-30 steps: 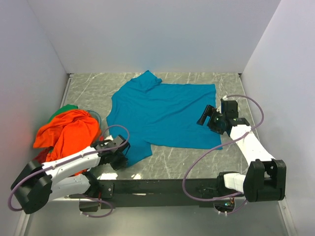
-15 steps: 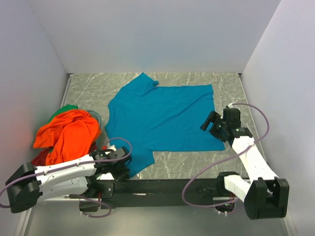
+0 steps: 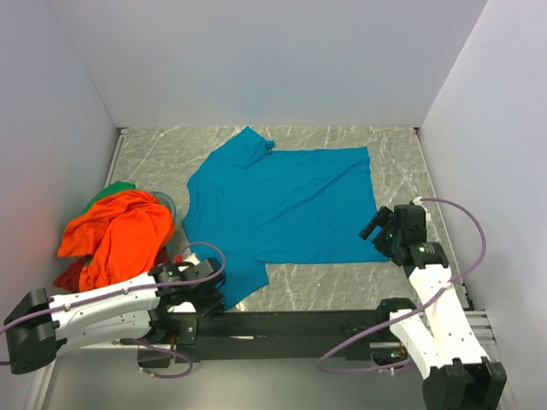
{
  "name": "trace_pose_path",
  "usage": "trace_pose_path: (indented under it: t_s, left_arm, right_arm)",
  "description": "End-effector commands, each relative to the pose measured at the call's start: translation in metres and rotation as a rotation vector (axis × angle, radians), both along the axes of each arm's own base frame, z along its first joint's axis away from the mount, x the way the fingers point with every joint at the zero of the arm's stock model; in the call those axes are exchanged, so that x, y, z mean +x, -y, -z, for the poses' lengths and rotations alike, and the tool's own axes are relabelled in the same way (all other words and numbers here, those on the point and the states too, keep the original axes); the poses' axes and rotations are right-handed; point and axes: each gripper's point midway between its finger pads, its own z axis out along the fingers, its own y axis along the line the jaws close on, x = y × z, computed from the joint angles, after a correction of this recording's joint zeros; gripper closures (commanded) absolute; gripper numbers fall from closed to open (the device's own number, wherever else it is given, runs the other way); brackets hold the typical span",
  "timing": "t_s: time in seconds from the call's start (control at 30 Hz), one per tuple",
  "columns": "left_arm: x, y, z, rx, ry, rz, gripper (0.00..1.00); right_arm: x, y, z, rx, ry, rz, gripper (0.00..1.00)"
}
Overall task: Fold and stack the t-shirts
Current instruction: Fold the tshirt
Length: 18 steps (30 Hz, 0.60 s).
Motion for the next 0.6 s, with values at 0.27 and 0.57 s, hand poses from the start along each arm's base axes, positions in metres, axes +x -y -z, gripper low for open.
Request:
trace_pose_path:
  t_s: [0.27,0.57]
  left_arm:
    - [0.008,0.001,-0.009,-0.027,0.061,-0.011,0.99]
    - [0.012,0.005,-0.012,-0.036,0.075,-0.01,0.99]
  right_arm:
    - [-0.008,0.024,0.021,0.011,0.021,0.256,0.05]
    - [-0.003,0.022,0.057,0.052,-0.036,0.264,0.08]
